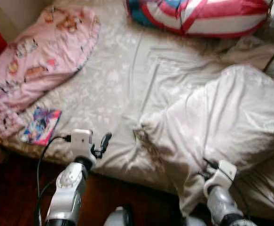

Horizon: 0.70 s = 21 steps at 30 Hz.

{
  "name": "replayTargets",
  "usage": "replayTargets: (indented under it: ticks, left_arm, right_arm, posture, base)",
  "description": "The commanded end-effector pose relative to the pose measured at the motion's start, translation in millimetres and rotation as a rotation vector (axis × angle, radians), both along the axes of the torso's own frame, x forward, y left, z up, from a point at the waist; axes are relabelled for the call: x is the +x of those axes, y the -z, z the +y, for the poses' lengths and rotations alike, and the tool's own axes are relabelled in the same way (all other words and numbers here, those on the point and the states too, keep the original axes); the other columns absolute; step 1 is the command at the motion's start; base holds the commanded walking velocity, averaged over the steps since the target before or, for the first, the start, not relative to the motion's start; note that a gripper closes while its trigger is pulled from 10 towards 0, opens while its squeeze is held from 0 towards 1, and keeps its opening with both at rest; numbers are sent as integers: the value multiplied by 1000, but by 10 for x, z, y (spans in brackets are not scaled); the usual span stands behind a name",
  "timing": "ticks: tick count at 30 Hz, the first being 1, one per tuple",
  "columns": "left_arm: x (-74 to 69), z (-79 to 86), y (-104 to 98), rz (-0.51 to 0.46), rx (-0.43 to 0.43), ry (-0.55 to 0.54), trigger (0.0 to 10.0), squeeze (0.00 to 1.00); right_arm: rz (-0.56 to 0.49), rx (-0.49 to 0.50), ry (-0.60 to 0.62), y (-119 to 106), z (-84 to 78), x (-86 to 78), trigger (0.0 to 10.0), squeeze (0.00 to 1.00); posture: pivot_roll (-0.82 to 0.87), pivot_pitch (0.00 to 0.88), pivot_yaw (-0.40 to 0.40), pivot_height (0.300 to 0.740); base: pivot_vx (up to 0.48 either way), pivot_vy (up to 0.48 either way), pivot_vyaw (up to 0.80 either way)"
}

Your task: Clean up the room

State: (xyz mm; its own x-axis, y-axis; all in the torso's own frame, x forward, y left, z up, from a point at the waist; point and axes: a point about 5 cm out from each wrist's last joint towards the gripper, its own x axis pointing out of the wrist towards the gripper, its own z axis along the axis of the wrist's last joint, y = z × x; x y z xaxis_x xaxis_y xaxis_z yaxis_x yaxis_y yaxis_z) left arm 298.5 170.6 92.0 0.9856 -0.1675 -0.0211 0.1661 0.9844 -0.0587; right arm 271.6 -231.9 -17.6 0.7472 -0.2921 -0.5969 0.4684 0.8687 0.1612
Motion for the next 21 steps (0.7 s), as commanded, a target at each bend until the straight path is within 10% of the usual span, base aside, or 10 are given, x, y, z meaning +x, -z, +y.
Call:
replayTargets:
  ticks: [1,13,21]
  left_arm:
    - [-41,82,92,28,8,-32,10000,0]
    - [61,119,139,17,4,-45,10000,0]
    - [71,122,158,14,4,-48,10000,0]
  right_arm:
    - [-79,-113,100,-247,-366,100,0,0]
    - [-185,-363,293,-996,-1173,264,0,0]
    - [-164,-496,523,-1410,-1773,30,0,0]
  posture:
    - [80,146,76,740]
    - [43,105,80,740]
    - [34,105,83,740]
  base:
    - [0,0,0]
    - [0,0,0]
    - [0,0,0]
